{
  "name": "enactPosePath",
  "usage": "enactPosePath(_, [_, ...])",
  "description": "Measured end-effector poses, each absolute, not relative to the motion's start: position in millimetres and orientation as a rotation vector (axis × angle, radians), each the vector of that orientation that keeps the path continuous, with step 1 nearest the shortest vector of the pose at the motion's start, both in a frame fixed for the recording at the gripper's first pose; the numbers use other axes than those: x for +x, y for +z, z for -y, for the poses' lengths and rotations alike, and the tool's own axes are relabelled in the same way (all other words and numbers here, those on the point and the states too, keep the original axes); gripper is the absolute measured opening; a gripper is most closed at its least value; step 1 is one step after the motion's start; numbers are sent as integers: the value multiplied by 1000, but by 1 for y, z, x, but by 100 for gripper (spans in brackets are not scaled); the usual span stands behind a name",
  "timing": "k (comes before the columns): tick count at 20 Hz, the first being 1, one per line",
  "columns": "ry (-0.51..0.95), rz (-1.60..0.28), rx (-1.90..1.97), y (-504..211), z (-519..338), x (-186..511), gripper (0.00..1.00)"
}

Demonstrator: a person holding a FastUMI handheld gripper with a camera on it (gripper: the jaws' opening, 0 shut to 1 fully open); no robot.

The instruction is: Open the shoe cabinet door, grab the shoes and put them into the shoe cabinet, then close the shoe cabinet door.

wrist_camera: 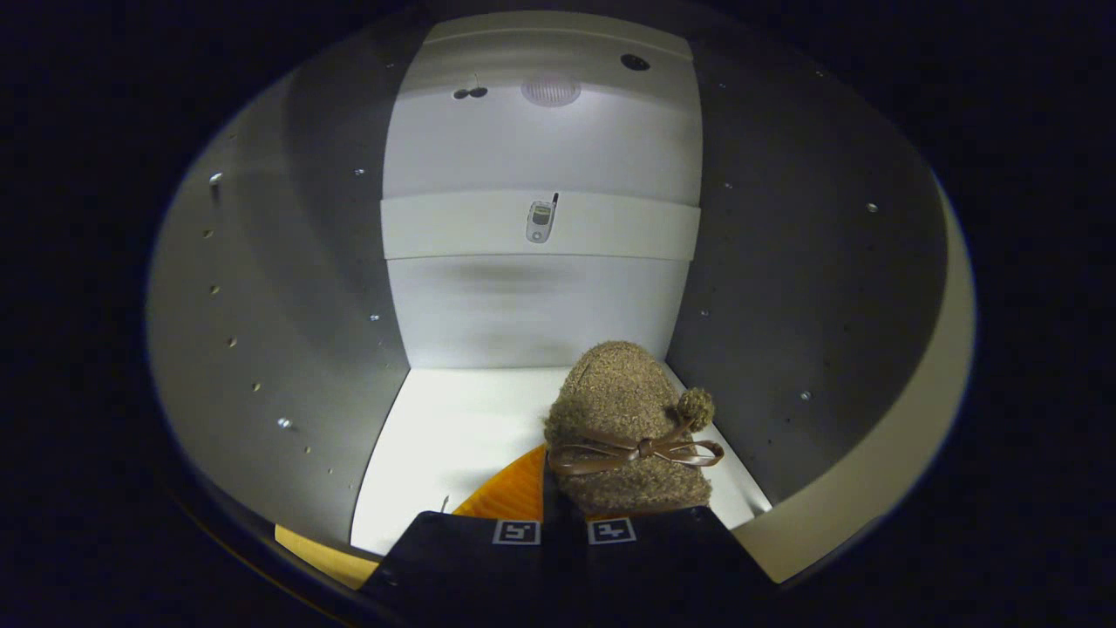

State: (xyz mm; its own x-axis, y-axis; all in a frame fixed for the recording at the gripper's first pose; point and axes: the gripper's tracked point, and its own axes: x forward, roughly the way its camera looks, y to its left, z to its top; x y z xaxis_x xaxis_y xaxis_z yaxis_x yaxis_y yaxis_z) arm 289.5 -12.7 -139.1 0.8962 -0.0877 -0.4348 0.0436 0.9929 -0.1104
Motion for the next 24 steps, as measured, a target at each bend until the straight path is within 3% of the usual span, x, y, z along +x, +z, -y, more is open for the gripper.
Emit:
enactPosePath(16, [-75,-573,-33,-193,22,362,7])
enactPosePath(17, [-90,-568,-41,-192,26,362,25])
enactPosePath(20, [-80,-554,-49,-188,21,359,24])
enactPosePath(24, [-77,-553,-70,-186,19,349,63])
